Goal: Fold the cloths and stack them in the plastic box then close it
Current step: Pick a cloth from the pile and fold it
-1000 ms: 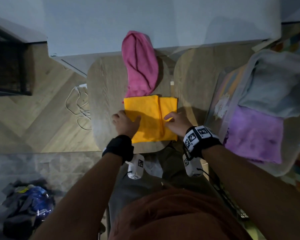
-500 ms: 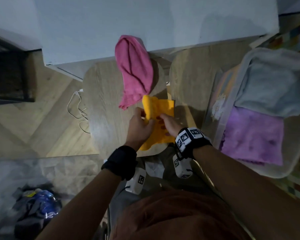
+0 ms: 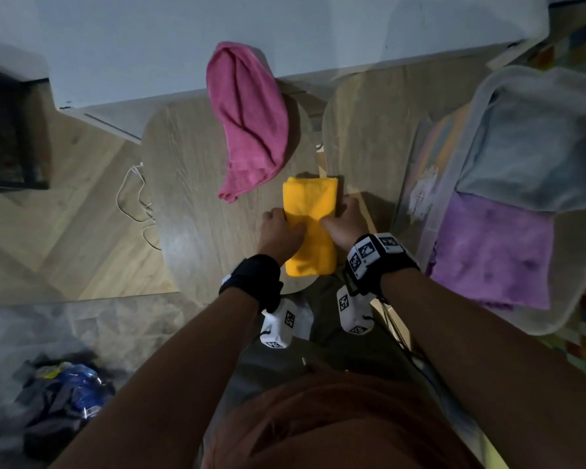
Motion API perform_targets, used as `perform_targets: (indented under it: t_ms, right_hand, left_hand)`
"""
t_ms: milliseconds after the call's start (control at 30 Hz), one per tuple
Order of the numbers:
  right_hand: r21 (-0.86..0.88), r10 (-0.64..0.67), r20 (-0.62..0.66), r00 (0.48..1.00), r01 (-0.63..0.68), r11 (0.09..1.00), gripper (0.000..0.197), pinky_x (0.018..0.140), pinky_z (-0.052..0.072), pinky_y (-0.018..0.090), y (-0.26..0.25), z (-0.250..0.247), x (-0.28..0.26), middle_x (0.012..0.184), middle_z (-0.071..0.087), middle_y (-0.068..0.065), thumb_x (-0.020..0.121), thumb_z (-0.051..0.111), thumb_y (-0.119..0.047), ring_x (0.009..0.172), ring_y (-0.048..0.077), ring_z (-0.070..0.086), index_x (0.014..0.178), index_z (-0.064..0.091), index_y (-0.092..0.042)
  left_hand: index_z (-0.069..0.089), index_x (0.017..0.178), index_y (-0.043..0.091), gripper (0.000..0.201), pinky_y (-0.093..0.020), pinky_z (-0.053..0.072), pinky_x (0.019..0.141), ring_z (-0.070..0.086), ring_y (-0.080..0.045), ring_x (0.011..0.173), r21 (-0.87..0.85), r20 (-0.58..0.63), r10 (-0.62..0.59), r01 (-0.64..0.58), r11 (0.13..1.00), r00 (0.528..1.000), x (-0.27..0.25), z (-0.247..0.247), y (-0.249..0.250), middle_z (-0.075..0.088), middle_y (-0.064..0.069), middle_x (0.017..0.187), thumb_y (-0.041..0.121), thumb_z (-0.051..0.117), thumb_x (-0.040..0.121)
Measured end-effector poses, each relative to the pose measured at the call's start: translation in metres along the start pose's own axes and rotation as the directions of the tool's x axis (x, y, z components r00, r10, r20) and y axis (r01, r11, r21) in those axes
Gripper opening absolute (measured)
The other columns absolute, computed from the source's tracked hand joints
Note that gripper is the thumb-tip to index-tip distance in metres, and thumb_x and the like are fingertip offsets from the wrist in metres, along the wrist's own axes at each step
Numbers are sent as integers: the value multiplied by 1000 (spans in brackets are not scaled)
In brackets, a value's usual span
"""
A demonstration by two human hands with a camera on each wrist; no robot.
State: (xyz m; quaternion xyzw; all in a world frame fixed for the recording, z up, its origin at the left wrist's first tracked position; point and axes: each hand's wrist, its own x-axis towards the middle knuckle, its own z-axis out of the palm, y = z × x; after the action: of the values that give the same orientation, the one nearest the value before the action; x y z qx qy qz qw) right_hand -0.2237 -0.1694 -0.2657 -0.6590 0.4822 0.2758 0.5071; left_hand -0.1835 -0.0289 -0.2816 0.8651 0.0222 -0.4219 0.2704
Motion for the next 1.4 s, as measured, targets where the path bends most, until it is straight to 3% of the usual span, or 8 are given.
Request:
perform_targets:
  t_ms: [167, 267, 500, 633, 800, 967, 1133, 1400]
  right_hand:
    - [-21, -282, -109, 953, 282, 959, 93, 112, 33, 51, -21, -2, -22, 152, 28, 2, 64, 65, -29, 140, 30, 28, 146, 24, -41]
    - [-85, -412, -121, 903, 404, 911, 72, 105, 38, 50, -50, -13, -39, 139, 45, 8, 65, 56, -44, 127, 32, 43, 135, 46, -30]
    - [157, -426, -111, 898, 440, 884, 38, 63, 42, 27, -108, -49, -97, 90, 67, -1, 68, 60, -42, 84, 16, 63, 100, 65, -21]
    - [324, -422, -243, 873, 483, 813, 24, 59, 37, 26, -118, -68, -125, 77, 60, -5, 76, 60, -37, 74, 13, 58, 93, 62, -20]
    - [500, -380, -350, 856, 514, 697, 16, 59, 38, 26, -115, -124, -162, 69, 52, 1, 59, 65, -21, 59, 13, 53, 70, 55, -16]
    - [594, -252, -477, 842, 520, 613, 35, 73, 42, 37, -87, -188, -171, 86, 55, 6, 47, 63, -33, 84, 23, 55, 78, 58, -18]
    - [583, -73, -621, 780, 522, 623, 43, 85, 41, 38, -41, -245, -162, 116, 50, 6, 90, 57, -27, 107, 28, 50, 131, 47, -21]
    - [265, -111, -784, 611, 491, 830, 66, 87, 42, 31, 27, -281, -93, 132, 44, 6, 89, 68, -21, 113, 24, 50, 141, 27, -13]
  left_hand:
    - [43, 102, 7, 39, -33, 35, 66, 55, -26, 81, -130, -19, 215, -216, 968, 976, -18, -21, 26, 53, -7, 84, 41, 49, 84]
    - [49, 114, 9, 47, -36, 44, 78, 60, -25, 95, -48, -23, 337, -337, 940, 941, -24, -55, 46, 63, -10, 101, 42, 48, 80]
    - [60, 118, 24, 55, -33, 47, 90, 61, -19, 103, 14, 75, 440, -442, 897, 895, -42, -153, 115, 66, 1, 109, 38, 57, 65]
    - [58, 84, 20, 19, -30, 42, 72, 54, -20, 82, -17, 182, 476, -481, 877, 861, -74, -180, 155, 57, -2, 78, 17, 61, 65]
    - [63, 111, 7, 46, -28, 46, 69, 61, -19, 79, -58, 425, 501, -530, 846, 754, -117, -180, 212, 63, -7, 91, -1, 57, 66]
    - [65, 100, 14, 37, -31, 49, 73, 64, -24, 80, -102, 480, 533, -560, 822, 696, -139, -139, 275, 67, -8, 90, 15, 62, 63]
    - [64, 112, 6, 49, -42, 53, 90, 65, -31, 95, -93, 554, 427, -457, 885, 715, -113, -92, 300, 68, -15, 106, 14, 69, 64]
    - [36, 123, 28, 52, -43, 53, 74, 59, -27, 92, -222, 134, 623, -590, 777, 770, -68, -10, 312, 54, -10, 104, 19, 69, 84]
